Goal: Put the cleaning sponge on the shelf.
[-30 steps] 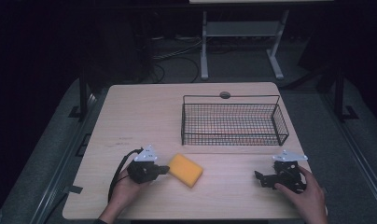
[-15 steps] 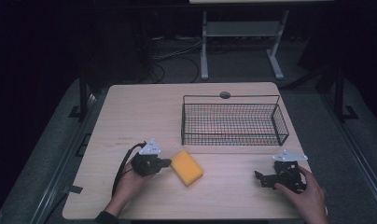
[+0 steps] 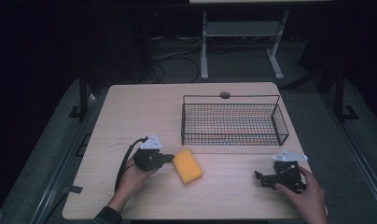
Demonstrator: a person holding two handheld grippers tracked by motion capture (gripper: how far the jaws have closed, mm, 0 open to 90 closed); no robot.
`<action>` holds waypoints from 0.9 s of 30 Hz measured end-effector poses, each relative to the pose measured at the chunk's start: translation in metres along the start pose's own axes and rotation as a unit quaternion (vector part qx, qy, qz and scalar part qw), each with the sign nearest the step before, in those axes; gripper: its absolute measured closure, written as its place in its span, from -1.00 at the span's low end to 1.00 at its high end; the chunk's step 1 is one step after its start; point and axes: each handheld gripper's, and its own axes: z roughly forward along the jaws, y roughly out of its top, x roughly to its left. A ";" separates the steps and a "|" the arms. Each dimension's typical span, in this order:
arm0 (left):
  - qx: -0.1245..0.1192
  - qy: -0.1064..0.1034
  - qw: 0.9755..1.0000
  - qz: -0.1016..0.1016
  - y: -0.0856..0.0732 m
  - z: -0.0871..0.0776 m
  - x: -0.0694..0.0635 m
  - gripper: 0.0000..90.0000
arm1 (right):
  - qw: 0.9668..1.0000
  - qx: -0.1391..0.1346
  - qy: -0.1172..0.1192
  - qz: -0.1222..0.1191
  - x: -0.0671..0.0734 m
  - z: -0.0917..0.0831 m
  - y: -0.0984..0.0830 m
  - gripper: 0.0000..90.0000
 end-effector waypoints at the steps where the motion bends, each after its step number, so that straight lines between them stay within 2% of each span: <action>1: -0.001 -0.004 1.000 0.002 0.002 0.000 -0.002 0.99 | 1.000 0.000 0.000 0.000 0.000 0.000 0.000 -0.97; 11: -0.007 -0.037 0.999 0.023 0.027 0.017 -0.020 0.99 | 1.000 0.000 0.000 0.000 0.000 0.000 0.000 -0.97; 17: -0.003 -0.060 0.998 0.037 0.042 0.038 -0.035 0.99 | 1.000 0.000 0.000 0.000 0.000 0.000 0.000 -0.97; 27: 0.010 -0.080 0.996 0.048 0.051 0.064 -0.050 0.99 | 1.000 0.000 0.000 0.000 0.000 0.000 0.000 -0.97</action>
